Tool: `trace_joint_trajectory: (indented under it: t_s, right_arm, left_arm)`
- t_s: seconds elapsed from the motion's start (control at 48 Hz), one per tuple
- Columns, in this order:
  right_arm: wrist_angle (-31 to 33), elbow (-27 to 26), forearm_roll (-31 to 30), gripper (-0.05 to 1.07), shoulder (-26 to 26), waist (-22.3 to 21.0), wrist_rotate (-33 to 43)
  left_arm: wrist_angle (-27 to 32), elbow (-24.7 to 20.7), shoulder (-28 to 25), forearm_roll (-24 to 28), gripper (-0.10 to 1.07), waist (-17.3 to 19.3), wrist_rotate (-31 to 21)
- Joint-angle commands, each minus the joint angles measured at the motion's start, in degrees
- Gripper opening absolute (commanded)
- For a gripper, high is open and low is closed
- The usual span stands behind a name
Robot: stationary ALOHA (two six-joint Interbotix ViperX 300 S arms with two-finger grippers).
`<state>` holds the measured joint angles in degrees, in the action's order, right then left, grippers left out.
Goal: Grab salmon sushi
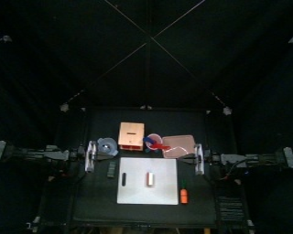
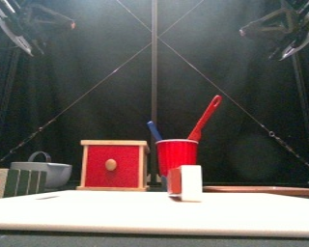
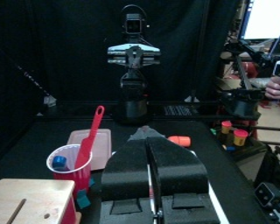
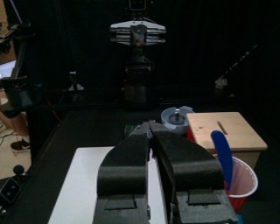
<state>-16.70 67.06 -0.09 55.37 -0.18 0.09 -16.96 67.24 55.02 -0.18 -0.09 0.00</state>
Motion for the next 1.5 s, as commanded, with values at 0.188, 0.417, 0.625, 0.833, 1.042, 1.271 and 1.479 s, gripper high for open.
trace_joint_trajectory:
  t_s: [0.188, 0.417, 0.625, 0.833, 1.042, 1.271, 1.479]
  right_arm:
    - [-0.26, -0.88, 4.75, 0.03, -2.99, 0.35, 4.04]
    - [3.78, -3.16, 9.23, 0.03, -9.05, 0.62, 11.16]
    - [10.02, -7.65, 11.43, 0.04, -15.82, 2.81, 18.37]
    - [16.08, -11.87, 15.29, 0.08, -23.73, 3.78, 26.98]
    - [19.34, -15.82, 17.31, 0.35, -32.96, 4.04, 34.19]
    - [21.01, -20.48, 17.49, 0.73, -40.87, 4.04, 38.23]
    - [23.64, -24.79, 20.04, 0.98, -46.41, 4.13, 41.57]
  left_arm:
    - [-3.43, 0.00, -2.72, -0.26, -0.04, -0.09, -0.18]
    - [-4.57, 0.09, -6.50, -1.14, -0.02, -0.35, -0.26]
    - [-6.33, 0.09, -9.84, -2.90, -0.02, -0.44, -0.26]
    - [-7.29, 0.18, -12.04, -2.90, -0.02, -0.44, -0.26]
    - [-7.29, 0.26, -13.18, -2.90, -0.02, -0.26, -0.09]
    - [-7.29, 0.62, -13.18, -2.90, -0.02, 0.00, -0.09]
    - [-7.03, 1.32, -13.18, -2.81, -0.02, 0.00, 0.09]
